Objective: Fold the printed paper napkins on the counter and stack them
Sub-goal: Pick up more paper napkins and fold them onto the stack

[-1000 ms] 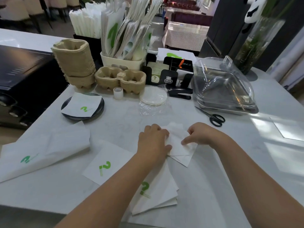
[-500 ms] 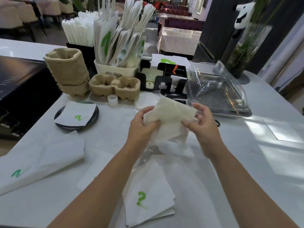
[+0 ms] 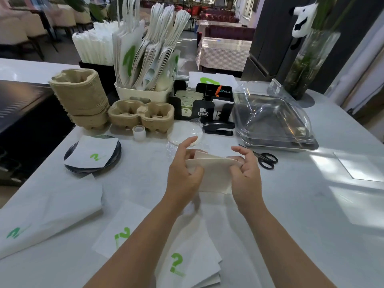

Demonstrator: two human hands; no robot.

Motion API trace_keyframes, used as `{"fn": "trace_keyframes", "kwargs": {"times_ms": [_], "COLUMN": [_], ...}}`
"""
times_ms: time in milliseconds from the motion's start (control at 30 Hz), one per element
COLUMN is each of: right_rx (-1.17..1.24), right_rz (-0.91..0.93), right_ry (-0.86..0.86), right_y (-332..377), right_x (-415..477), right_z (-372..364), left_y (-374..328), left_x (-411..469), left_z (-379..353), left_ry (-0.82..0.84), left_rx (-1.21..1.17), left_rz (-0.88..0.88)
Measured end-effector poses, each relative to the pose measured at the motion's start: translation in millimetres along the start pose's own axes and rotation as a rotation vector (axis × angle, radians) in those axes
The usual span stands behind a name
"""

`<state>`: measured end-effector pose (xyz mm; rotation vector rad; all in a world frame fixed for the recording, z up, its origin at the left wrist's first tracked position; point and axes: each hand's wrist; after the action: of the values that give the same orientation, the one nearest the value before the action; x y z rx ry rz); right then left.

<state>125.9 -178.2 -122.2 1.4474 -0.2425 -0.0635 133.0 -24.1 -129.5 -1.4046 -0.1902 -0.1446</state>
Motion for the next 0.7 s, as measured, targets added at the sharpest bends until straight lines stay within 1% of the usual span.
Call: {"fn": "trace_keyframes", "kwargs": {"times_ms": [67, 133, 267, 433, 500, 567, 633, 700], "right_rx": [0.020, 0.030, 0.055, 0.034, 0.064, 0.092, 0.084, 0.068], "right_rz": [0.024, 0.011, -0.150, -0.036, -0.031, -0.061, -0.056, -0.016], "right_ry": [0.014, 0.008, 0.022, -0.002, -0.009, -0.006, 0.005, 0.005], "right_y": [1, -6, -22, -9, -9, -11, -7, -1], "right_x": [-1, -5, -11, -5, -6, -9, -11, -13], "right_z": [0, 2, 2, -4, -6, -8, -11, -13], "left_y": [0, 4, 8, -3, 1, 3, -2, -9], "left_x": [0, 1, -1, 4, 3, -1, -4, -5], "left_z": [-1, 1, -2, -5, -2, -4, -10, -12], "left_ry": [-0.007, -0.015, -0.007, -0.003, -0.021, -0.004, 0.020, 0.001], "left_rx": [0.018, 0.021, -0.017, -0.036, -0.028, -0.046, -0.062, -0.054], "left_rz": [-0.026, -0.006, 0.034, 0.017, 0.031, 0.051, 0.033, 0.001]}}
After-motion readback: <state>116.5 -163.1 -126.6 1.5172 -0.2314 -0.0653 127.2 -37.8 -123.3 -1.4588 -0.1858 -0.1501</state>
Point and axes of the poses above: each hand's wrist, its own x-axis towards the middle knuckle, its own z-axis out of the back of the hand, y = z × x, and after that the axes turned 4 degrees about y, right-handed
